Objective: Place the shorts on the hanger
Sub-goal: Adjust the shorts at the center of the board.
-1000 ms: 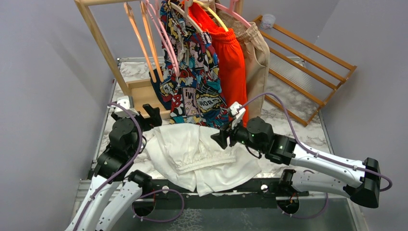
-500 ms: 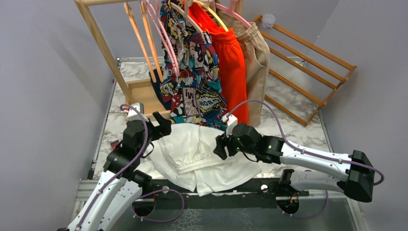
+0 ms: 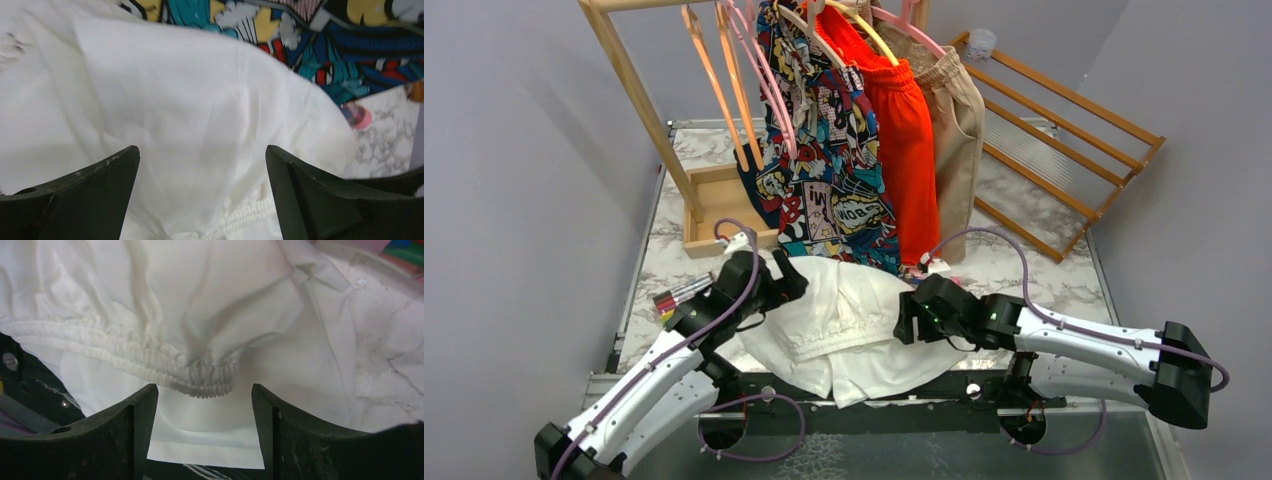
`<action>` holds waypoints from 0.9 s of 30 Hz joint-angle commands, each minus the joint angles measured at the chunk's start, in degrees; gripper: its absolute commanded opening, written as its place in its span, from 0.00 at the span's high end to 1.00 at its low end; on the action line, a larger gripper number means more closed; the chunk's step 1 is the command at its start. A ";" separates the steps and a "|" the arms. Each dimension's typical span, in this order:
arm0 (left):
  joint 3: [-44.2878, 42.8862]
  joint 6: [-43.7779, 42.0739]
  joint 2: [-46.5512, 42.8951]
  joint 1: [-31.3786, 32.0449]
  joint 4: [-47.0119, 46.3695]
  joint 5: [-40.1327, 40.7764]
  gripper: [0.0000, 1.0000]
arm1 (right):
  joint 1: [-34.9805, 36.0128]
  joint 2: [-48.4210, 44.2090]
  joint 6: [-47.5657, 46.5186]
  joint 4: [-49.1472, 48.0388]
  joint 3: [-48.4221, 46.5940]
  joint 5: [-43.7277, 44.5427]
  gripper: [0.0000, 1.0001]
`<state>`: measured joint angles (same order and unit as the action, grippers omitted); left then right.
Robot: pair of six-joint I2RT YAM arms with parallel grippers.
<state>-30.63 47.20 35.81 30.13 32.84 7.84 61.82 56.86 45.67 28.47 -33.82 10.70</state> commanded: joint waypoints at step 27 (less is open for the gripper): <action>0.57 3.06 2.30 16.47 0.74 8.35 0.07 | -6.37 2.94 1.54 -10.50 -8.08 1.97 0.99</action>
<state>-29.43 54.59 38.37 45.93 36.69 16.97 58.67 58.98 48.29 21.54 -39.94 10.02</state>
